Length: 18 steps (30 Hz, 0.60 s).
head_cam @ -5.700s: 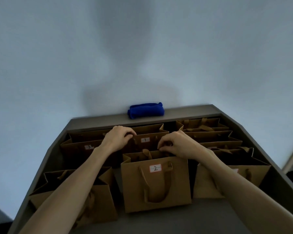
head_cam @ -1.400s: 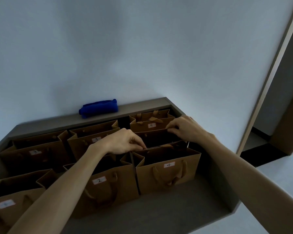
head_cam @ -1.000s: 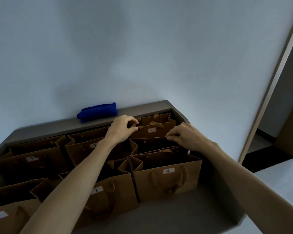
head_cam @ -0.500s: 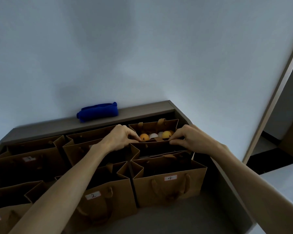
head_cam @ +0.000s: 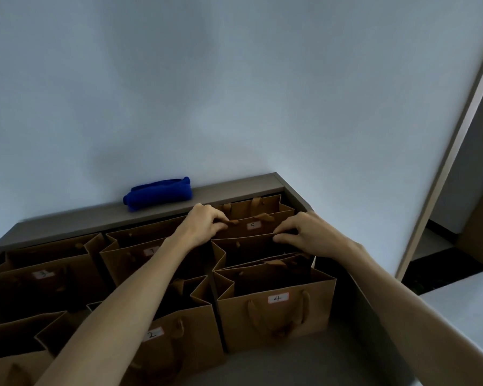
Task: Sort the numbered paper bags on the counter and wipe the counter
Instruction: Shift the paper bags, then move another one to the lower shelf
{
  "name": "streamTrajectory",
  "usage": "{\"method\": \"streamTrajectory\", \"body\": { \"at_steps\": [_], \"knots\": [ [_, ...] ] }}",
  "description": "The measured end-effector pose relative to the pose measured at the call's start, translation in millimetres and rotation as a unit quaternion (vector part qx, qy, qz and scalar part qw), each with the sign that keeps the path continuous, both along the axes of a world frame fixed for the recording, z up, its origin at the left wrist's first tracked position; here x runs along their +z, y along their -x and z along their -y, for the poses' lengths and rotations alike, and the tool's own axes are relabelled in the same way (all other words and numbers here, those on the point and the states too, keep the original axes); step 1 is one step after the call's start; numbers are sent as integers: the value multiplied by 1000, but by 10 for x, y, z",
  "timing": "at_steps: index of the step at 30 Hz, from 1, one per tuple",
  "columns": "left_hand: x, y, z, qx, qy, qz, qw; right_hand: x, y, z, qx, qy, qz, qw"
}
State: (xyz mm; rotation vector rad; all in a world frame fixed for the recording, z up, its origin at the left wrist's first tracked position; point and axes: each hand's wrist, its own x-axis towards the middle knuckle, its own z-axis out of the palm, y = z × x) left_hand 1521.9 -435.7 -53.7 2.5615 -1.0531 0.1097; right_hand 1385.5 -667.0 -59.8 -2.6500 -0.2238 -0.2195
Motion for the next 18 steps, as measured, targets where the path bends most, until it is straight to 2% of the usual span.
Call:
{"method": "streamTrajectory", "body": {
  "at_steps": [3,7,13,16,18],
  "knots": [
    [38,60,-33,-2,41,24,999,12,20,18,-12,-17,15,1000],
    [278,128,-132,5,110,34,993,27,22,76,-58,-59,93,992],
    [907,162,-343,16,171,74,982,197,-95,60,-152,-224,161,949],
    [1172,217,-459,19,184,92,978,331,-145,27,-152,-307,136,930],
    [1291,259,-552,23,190,94,977,415,-151,-5,-105,-375,86,917]
  ]
}}
